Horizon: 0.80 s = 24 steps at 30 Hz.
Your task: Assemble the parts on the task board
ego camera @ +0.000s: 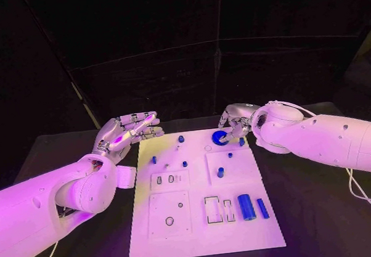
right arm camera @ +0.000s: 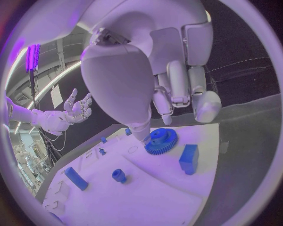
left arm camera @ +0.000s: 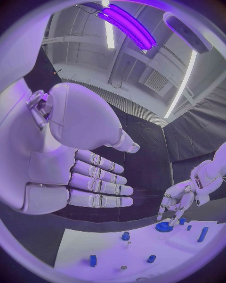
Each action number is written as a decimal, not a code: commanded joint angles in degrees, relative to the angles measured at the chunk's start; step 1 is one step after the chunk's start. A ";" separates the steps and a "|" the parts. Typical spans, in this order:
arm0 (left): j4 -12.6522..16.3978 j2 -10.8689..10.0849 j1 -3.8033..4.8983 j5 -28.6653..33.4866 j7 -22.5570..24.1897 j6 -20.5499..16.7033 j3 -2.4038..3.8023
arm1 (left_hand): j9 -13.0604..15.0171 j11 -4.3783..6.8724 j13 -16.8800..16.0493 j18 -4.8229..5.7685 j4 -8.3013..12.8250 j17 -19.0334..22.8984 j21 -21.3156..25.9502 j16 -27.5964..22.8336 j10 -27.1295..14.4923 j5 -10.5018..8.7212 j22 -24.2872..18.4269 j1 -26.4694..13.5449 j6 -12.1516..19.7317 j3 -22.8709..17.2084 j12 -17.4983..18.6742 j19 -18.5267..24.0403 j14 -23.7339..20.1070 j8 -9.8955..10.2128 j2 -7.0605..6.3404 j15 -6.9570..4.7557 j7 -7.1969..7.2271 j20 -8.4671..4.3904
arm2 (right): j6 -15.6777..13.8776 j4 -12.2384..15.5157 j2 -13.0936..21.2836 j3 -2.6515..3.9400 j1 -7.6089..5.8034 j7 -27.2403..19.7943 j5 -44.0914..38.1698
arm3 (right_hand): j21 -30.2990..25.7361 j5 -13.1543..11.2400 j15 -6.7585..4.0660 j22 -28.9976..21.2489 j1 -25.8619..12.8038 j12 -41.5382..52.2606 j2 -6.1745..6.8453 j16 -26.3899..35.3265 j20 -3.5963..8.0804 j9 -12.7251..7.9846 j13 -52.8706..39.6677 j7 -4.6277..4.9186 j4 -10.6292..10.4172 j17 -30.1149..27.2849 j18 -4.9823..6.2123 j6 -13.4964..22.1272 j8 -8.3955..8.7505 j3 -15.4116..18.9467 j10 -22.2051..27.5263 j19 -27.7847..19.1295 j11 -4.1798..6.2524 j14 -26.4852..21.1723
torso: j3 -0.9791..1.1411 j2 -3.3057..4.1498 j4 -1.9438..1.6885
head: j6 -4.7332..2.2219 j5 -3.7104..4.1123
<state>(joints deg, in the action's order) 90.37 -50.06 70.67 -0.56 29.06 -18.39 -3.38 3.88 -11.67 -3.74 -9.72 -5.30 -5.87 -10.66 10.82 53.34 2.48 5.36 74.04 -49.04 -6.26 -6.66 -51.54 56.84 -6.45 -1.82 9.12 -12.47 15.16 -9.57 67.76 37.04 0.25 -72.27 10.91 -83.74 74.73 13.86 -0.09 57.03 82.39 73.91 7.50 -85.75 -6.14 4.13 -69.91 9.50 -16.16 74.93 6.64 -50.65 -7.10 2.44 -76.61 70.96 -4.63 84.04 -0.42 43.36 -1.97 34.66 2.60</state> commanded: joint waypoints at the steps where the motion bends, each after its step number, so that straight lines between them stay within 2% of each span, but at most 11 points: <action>1: -0.14 0.07 0.09 -0.24 0.40 0.64 0.05 | -0.05 -0.14 0.07 -0.57 0.09 0.10 0.34 -0.38 0.23 0.19 -0.09 -0.45 -0.38 -0.31 0.21 -0.30 0.05 0.31 0.34 0.00 -2.41 -0.01 | 2.41 -0.23 -0.21 0.01 0.07 -0.96 -0.89 | 0.40 0.45 0.30 0.12 0.47 0.47 -0.44 -0.29 -0.32 0.11 -0.46 -0.03 0.33 7.05 -0.12 -0.78 -0.54 -0.08 -0.56 -0.03 0.12 4.28 | 0.03 -0.03 0.13 | 0.03 0.15; 7: -0.39 0.02 0.09 -0.24 0.39 0.53 0.05 | -0.05 -0.14 0.07 -0.57 0.09 0.10 0.34 -0.38 0.23 0.19 -0.09 -0.45 -0.38 -0.31 0.21 -0.30 0.05 0.31 0.34 0.00 -2.41 -0.01 | 3.25 -0.51 -0.30 0.01 0.25 -0.99 -0.90 | 0.44 0.59 0.23 0.16 0.74 0.62 -0.74 -0.31 -0.27 0.16 -0.66 -0.15 0.55 7.08 -0.12 -1.23 -0.83 -0.12 -0.56 -0.03 0.23 4.28 | 0.04 -0.01 0.01 | 0.35 0.37; 14: -0.50 0.07 0.09 -0.24 0.39 0.51 0.05 | -0.06 -0.14 0.07 -0.57 0.14 0.10 0.36 -0.40 0.22 0.19 -0.10 -0.39 -0.38 -0.35 0.24 -0.30 0.05 0.33 0.38 0.00 -2.41 -0.01 | 3.49 -0.88 -0.45 0.00 0.31 -0.91 -0.91 | 0.50 0.93 0.09 0.24 1.19 0.92 -1.52 -0.42 -0.16 0.18 -1.09 -0.32 0.94 7.27 -0.13 -1.77 -1.16 -0.36 -0.69 -0.01 0.39 4.31 | 0.03 0.01 0.05 | 0.28 0.16; 17: -0.55 0.10 0.09 -0.24 0.38 0.51 0.05 | -0.06 -0.14 0.07 -0.57 0.14 0.10 0.36 -0.40 0.22 0.19 -0.10 -0.39 -0.38 -0.35 0.24 -0.30 0.05 0.33 0.38 0.00 -2.41 -0.01 | 3.16 -1.10 -0.54 0.00 0.33 -0.90 -0.91 | 0.60 1.22 -0.02 0.41 1.48 1.23 -2.51 -0.48 -0.04 0.20 -1.51 -0.47 1.26 7.38 -0.16 -2.39 -1.49 -0.68 -0.89 0.07 0.53 4.32 | 0.05 0.00 0.08 | 0.32 0.17; 21: -0.62 0.13 0.09 -0.24 0.35 0.54 0.05 | -0.06 -0.14 0.07 -0.57 0.14 0.10 0.36 -0.40 0.22 0.19 -0.10 -0.39 -0.38 -0.35 0.24 -0.30 0.05 0.33 0.38 0.00 -2.41 -0.01 | 2.06 -1.33 -0.67 0.00 0.35 -1.00 -0.91 | 0.84 1.34 -0.28 0.77 1.46 1.99 -4.56 -0.61 0.18 0.30 -2.50 -0.81 1.49 7.62 -0.22 -4.04 -2.21 -1.30 -1.58 0.28 0.86 4.37 | 0.02 0.01 0.05 | 0.35 0.17; 23: -0.64 0.15 0.09 -0.24 0.29 0.59 0.05 | -0.06 -0.14 0.07 -0.57 0.14 0.10 0.36 -0.40 0.22 0.19 -0.10 -0.39 -0.38 -0.35 0.24 -0.30 0.05 0.33 0.38 0.00 -2.41 -0.01 | 0.60 -1.33 -0.74 0.00 0.39 -0.90 -0.91 | 1.05 -0.13 -0.49 1.16 1.99 2.42 -5.78 -0.76 0.33 0.38 -3.04 -1.09 1.81 7.90 -0.29 -5.11 -2.63 -2.08 -1.99 0.52 1.10 4.43 | 0.02 -0.01 0.04 | 0.35 0.19; 24: -0.66 0.15 0.09 -0.24 0.22 0.62 0.05 | -0.06 -0.14 0.07 -0.57 0.20 0.11 0.39 -0.41 0.22 0.19 -0.12 -0.34 -0.38 -0.38 0.26 -0.31 0.05 0.35 0.42 0.00 -2.41 -0.01 | -0.25 -1.28 -0.75 0.00 0.43 -0.82 -0.91 | 1.23 -2.00 -0.66 1.49 2.59 2.61 -6.58 -0.86 0.47 0.42 -3.32 -1.31 2.16 8.09 -0.34 -5.82 -2.88 -2.85 -2.18 0.73 1.31 4.48 | 0.02 0.00 0.04 | 0.33 0.22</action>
<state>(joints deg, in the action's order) 89.68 -50.00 70.67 -0.56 29.05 -18.39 -3.38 3.89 -11.67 -3.75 -9.72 -5.12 -5.82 -10.63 10.60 53.34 2.48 5.32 74.04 -49.04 -6.43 -6.66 -51.54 56.84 -6.45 -1.82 9.12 -12.47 15.15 -8.28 66.53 36.31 0.41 -72.06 9.95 -84.25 75.64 12.69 -0.27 58.33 84.39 76.31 2.40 -86.36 -5.70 4.17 -73.08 8.49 -14.06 74.91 6.66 -55.63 -9.37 0.32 -78.43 71.40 -3.36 83.93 -0.38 43.35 -1.90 35.00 2.77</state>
